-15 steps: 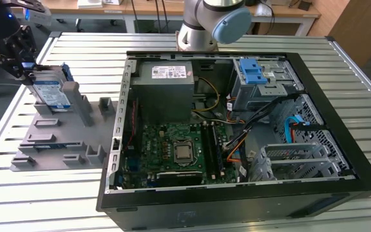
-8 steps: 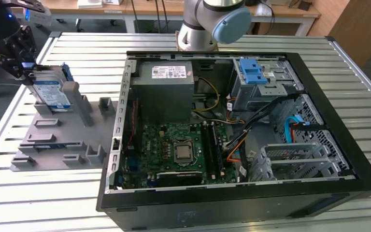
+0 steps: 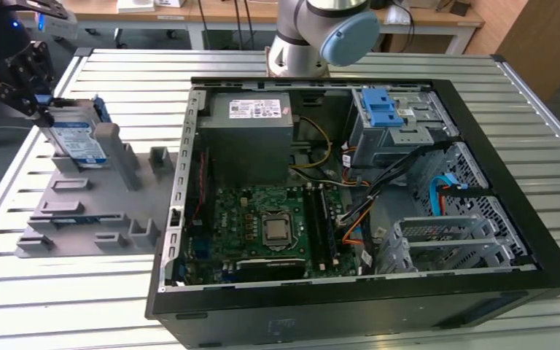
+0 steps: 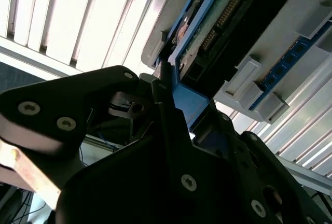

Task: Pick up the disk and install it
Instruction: 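Pick up the disk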

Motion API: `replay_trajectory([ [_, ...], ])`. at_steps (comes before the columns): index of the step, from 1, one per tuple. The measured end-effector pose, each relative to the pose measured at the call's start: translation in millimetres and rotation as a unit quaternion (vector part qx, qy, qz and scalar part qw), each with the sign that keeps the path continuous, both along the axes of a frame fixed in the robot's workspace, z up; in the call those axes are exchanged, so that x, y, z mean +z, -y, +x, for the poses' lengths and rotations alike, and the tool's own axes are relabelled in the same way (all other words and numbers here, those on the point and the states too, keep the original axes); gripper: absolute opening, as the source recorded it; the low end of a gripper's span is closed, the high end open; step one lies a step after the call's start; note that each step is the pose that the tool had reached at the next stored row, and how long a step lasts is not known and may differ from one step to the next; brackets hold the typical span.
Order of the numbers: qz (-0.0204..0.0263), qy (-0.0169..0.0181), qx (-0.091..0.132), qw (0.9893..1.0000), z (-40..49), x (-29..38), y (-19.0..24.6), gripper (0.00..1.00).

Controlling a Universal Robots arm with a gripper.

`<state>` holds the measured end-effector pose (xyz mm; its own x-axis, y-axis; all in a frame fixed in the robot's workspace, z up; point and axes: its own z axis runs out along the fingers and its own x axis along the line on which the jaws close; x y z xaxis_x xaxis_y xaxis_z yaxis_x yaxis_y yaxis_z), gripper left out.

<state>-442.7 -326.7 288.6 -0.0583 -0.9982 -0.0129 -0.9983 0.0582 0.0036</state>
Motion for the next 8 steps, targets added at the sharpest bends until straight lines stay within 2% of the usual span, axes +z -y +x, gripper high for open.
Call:
replay_trajectory([
  [2, 0.0000, 0.0000, 0.000, 1.0000, 0.0, -0.1, 0.0, 0.37],
  [8, 0.0000, 0.0000, 0.000, 1.0000, 0.0, -0.2, 0.0, 0.37],
])
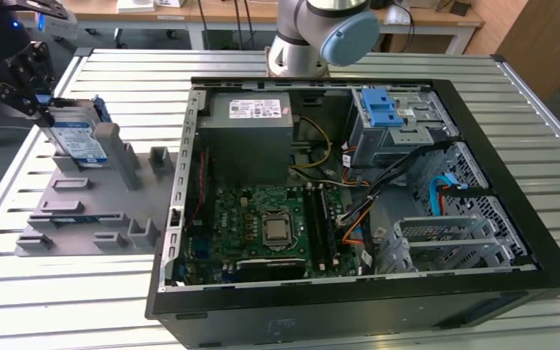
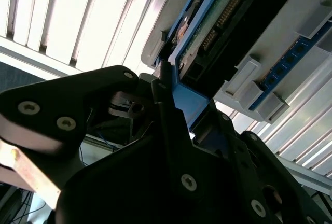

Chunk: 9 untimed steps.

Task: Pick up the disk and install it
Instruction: 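Pick up the disk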

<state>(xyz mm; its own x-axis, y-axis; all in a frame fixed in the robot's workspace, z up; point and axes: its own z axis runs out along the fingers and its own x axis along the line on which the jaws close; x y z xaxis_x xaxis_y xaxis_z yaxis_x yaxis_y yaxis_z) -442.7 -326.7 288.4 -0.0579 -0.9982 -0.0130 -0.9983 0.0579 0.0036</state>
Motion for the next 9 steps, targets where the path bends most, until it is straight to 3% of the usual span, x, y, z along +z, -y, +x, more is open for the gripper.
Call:
replay_trajectory([
  [5, 0.0000, 0.0000, 0.020, 0.9998, -0.1, 0.0, 0.0, 0.37],
  [9, 0.0000, 0.0000, 0.020, 0.9998, -0.1, 0.0, 0.0, 0.37],
])
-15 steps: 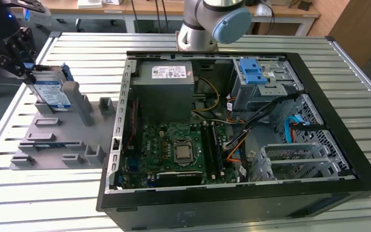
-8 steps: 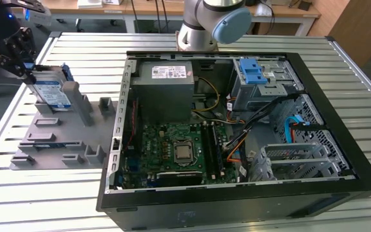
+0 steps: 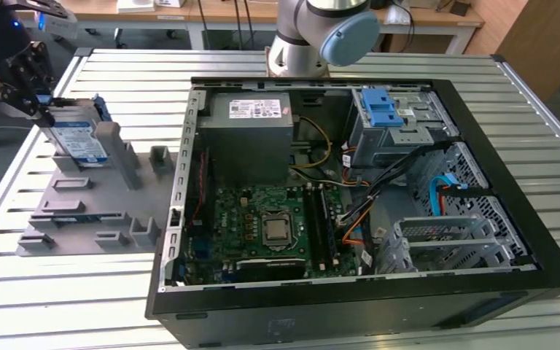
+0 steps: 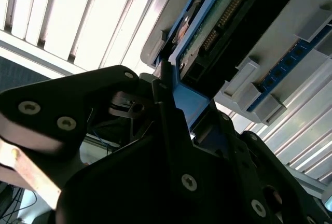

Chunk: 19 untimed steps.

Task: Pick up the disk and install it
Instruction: 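Pick up the disk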

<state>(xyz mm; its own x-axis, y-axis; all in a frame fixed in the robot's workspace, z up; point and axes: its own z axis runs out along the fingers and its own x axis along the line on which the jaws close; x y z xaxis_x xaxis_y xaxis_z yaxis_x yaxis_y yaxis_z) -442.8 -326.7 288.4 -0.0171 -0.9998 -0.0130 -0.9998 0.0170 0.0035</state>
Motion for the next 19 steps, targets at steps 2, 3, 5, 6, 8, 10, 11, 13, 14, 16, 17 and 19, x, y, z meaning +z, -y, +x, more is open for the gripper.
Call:
replay_trajectory([
  [2, 0.0001, 0.0000, 0.000, 1.0000, 0.0, 0.0, 0.0, 0.38],
  [3, 0.0000, 0.0000, 0.000, 1.0000, 0.0, 0.0, 0.0, 0.38],
  [5, 0.0000, 0.0000, 0.000, 1.0000, 0.0, 0.0, 0.0, 0.44],
  [6, 0.0000, 0.0000, 0.000, 1.0000, 0.0, 0.0, 0.0, 0.44],
  [8, 0.0000, 0.0000, 0.000, 1.0000, 0.0, 0.0, 0.0, 0.44],
  [10, 0.0000, 0.0000, 0.001, 1.0000, 0.0, 0.0, 0.0, 0.43],
  [11, 0.0000, 0.0000, 0.001, 1.0000, 0.0, 0.0, 0.0, 0.36],
  [13, 0.0000, 0.0000, 0.001, 1.0000, 0.0, 0.0, 0.0, 0.36],
  [14, 0.0000, 0.0000, 0.001, 1.0000, 0.0, 0.1, 0.0, 0.36],
  [16, 0.0000, 0.0000, 0.001, 1.0000, 0.0, 0.8, 0.0, 0.36],
  [17, 0.0000, -0.0001, 0.001, 1.0000, 0.0, 1.3, 0.0, 0.36],
  [19, 0.0000, 0.0000, 0.001, 1.0000, 0.0, 2.5, 0.0, 0.36],
])
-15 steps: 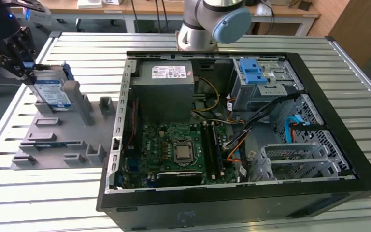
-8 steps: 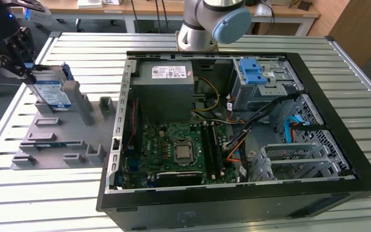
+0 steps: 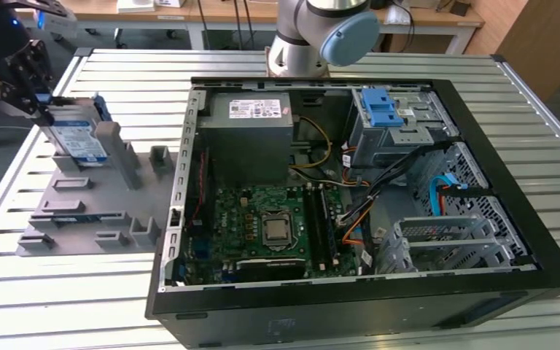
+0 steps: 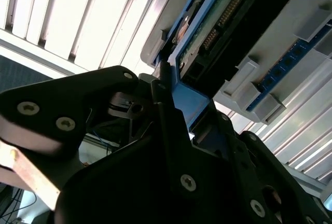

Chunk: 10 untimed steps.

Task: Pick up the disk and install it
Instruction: 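Pick up the disk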

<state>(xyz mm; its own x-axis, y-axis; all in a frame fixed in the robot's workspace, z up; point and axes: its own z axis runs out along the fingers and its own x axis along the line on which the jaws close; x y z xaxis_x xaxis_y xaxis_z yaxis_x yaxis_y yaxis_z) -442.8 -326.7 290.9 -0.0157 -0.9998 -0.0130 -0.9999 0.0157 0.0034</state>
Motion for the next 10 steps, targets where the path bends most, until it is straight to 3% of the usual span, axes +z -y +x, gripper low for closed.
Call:
replay_trajectory([
  [10, 0.0000, -0.0001, 0.000, 1.0000, 0.0, 0.9, 0.0, 0.36],
])
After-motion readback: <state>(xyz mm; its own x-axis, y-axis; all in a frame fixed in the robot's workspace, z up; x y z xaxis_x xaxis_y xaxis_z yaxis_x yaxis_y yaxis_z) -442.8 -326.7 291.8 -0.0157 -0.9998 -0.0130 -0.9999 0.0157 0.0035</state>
